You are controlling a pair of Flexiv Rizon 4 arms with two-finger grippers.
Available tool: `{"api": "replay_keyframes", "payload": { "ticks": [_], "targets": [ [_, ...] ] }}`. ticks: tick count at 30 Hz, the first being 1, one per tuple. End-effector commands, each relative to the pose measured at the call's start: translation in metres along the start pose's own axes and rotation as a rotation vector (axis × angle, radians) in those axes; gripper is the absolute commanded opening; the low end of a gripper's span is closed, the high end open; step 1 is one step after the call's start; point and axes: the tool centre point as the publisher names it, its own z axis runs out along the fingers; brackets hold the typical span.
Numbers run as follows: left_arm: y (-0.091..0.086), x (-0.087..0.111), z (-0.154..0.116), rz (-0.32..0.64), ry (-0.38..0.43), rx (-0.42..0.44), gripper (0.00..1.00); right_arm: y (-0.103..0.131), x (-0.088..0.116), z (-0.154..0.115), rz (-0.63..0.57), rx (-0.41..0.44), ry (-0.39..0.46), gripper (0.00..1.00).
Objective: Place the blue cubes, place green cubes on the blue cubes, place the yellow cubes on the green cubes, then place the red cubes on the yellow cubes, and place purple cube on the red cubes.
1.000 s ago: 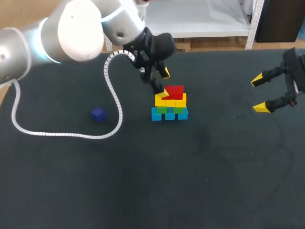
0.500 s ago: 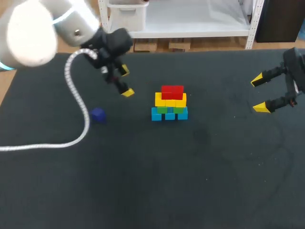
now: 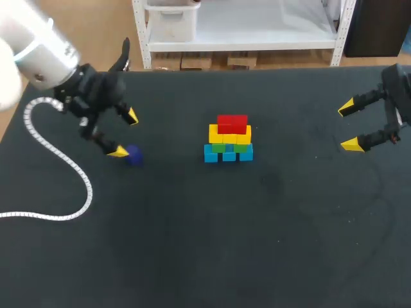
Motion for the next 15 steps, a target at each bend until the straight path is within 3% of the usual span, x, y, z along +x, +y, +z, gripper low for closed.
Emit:
{"api": "replay_keyframes", "payload": {
  "ticks": [1, 9, 15],
  "targets": [
    [0.008, 0.014, 0.003, 0.151, -0.029, 0.098, 1.00, -0.001, 0.000, 0.001, -0.001, -0.001, -0.003, 1.00],
    [0.014, 0.024, 0.016, 0.349, 0.055, 0.221, 1.00, -0.001, 0.000, 0.001, -0.001, -0.001, -0.003, 1.00],
    [0.016, 0.026, 0.033, 0.397, 0.044, 0.248, 1.00, -0.001, 0.000, 0.001, -0.001, -0.001, -0.003, 1.00]
  ]
}}
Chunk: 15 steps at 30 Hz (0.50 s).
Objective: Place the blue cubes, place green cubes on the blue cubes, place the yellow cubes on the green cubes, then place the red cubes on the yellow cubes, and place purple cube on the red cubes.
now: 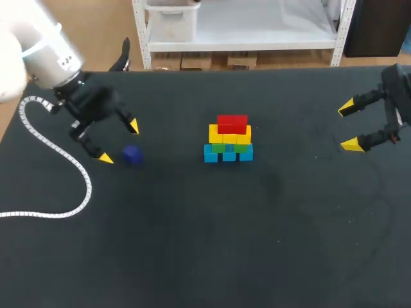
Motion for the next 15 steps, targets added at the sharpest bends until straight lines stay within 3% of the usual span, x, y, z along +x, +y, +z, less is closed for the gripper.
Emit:
{"api": "replay_keyframes", "payload": {
  "ticks": [1, 10, 15],
  "targets": [
    [0.012, 0.006, 0.013, 0.022, -0.007, 0.122, 1.00, -0.001, 0.000, 0.001, -0.001, -0.001, -0.003, 1.00],
    [0.017, 0.015, 0.025, 0.031, 0.002, 0.144, 1.00, -0.001, 0.000, 0.001, -0.001, -0.001, -0.003, 1.00],
    [0.020, 0.022, 0.027, 0.037, 0.017, 0.152, 0.94, -0.001, 0.000, 0.001, -0.001, -0.001, -0.003, 1.00]
  ]
}}
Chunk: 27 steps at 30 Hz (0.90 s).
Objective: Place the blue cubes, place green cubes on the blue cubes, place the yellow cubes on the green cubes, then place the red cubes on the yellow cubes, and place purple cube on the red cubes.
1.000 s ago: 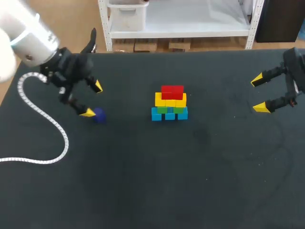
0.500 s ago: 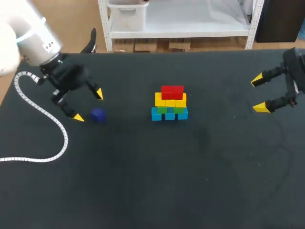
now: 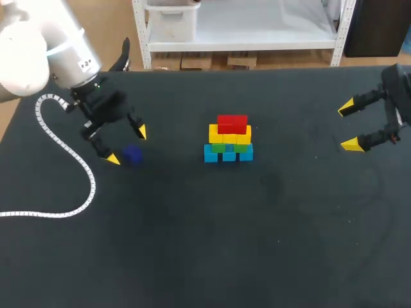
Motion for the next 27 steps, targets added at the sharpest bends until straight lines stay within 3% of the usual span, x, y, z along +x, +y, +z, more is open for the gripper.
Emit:
{"api": "replay_keyframes", "payload": {
  "ticks": [1, 4, 5, 6, 8, 12, 19, 27],
  "targets": [
    [0.007, 0.006, 0.002, 0.005, 0.010, 0.072, 0.93, -0.001, 0.000, 0.001, -0.001, -0.001, -0.003, 1.00],
    [0.008, 0.008, 0.003, 0.010, 0.016, 0.074, 0.82, -0.001, 0.000, 0.001, -0.001, -0.001, -0.003, 1.00],
    [0.008, 0.008, 0.003, 0.011, 0.013, 0.072, 0.71, -0.001, 0.000, 0.001, -0.001, -0.001, -0.003, 1.00],
    [0.008, 0.009, 0.004, 0.009, 0.011, 0.069, 0.50, -0.001, 0.000, 0.001, -0.001, -0.001, -0.003, 1.00],
    [0.008, 0.009, 0.004, 0.002, 0.009, 0.060, 0.45, -0.001, 0.000, 0.001, -0.001, -0.001, -0.003, 1.00],
    [0.008, 0.009, 0.004, -0.002, 0.007, 0.050, 0.00, -0.001, 0.000, 0.001, -0.001, -0.001, -0.003, 1.00],
    [0.007, 0.005, 0.000, -0.043, 0.009, 0.016, 0.00, -0.001, 0.000, 0.001, -0.001, -0.001, -0.003, 1.00],
    [0.017, -0.030, -0.045, -0.177, -0.005, -0.094, 0.00, -0.001, 0.000, 0.001, -0.001, -0.001, -0.003, 1.00]
  ]
}}
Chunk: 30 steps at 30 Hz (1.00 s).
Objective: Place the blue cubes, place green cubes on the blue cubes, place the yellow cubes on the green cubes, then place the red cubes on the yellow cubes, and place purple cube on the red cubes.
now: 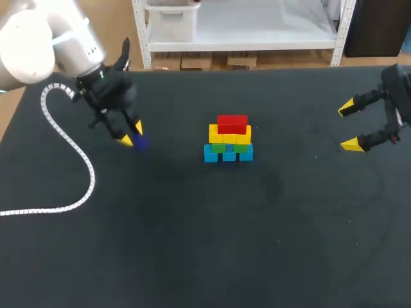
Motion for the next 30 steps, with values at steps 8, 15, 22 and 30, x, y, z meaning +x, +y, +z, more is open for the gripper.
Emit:
{"api": "replay_keyframes", "payload": {
  "ticks": [8, 15, 22, 30],
  "targets": [
    [0.021, -0.085, -0.069, -0.205, 0.088, -0.149, 0.00, -0.001, 0.000, 0.001, -0.001, -0.001, -0.003, 1.00],
    [0.049, -0.131, -0.081, -0.212, 0.094, -0.179, 0.00, -0.001, 0.000, 0.001, -0.001, -0.001, -0.003, 1.00],
    [0.058, -0.164, -0.068, -0.223, 0.047, -0.172, 0.00, -0.001, 0.000, 0.001, -0.001, -0.001, -0.003, 1.00],
    [0.064, -0.195, -0.056, -0.223, 0.015, -0.158, 0.00, -0.001, 0.000, 0.001, -0.001, -0.001, -0.003, 1.00]
  ]
}}
